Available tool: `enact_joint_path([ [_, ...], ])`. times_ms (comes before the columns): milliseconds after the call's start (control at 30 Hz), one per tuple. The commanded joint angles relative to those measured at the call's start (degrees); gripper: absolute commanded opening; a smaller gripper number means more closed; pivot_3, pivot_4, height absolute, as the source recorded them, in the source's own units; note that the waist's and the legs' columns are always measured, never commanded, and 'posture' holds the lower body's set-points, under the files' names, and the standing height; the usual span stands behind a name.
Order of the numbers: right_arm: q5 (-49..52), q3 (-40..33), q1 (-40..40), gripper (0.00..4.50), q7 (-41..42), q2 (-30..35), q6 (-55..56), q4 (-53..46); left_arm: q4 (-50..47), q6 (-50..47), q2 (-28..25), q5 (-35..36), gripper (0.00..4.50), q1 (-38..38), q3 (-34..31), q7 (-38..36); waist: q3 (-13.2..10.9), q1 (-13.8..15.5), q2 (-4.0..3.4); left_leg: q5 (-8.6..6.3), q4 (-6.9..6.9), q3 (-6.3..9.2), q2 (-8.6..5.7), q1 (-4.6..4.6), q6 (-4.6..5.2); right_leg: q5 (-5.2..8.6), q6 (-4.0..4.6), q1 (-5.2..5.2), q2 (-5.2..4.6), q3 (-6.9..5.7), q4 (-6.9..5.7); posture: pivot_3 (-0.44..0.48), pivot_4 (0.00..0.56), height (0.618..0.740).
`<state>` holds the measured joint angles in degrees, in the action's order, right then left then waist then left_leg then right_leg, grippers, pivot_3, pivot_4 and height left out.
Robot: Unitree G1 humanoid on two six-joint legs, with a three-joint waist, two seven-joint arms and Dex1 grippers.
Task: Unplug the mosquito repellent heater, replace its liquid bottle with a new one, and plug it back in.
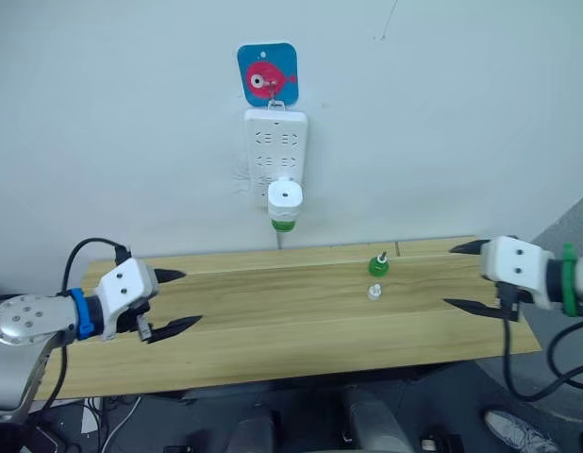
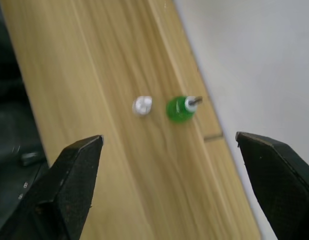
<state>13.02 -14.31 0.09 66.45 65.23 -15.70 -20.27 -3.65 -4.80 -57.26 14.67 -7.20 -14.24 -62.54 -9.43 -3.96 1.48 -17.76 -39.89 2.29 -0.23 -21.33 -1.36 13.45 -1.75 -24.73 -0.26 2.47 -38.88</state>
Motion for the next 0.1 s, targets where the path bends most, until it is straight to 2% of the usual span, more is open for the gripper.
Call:
enact_joint_path([
  [33,1.77,-4.14,0.55,4.49,2.45,1.17,2.32,-0.06,1.75,2.93,-0.07,-1.06,4.50,2.83,-0.47,0.55,0.07,0.50,0.01,0.00,0.00,-0.03,0.02,0.17,0.00,0.01,0.00,0.16,0.00,0.00,0.01,-0.018,0.058,0.730],
  [100,2.29,-4.81,0.49,4.49,3.06,1.23,2.20,0.23,3.11,2.78,0.42,0.28,4.50,4.84,-0.27,-0.39,0.26,0.71,0.02,-0.01,0.01,-0.04,0.03,0.57,0.00,0.20,-0.23,0.63,0.01,-0.04,0.11,-0.020,0.056,0.730],
])
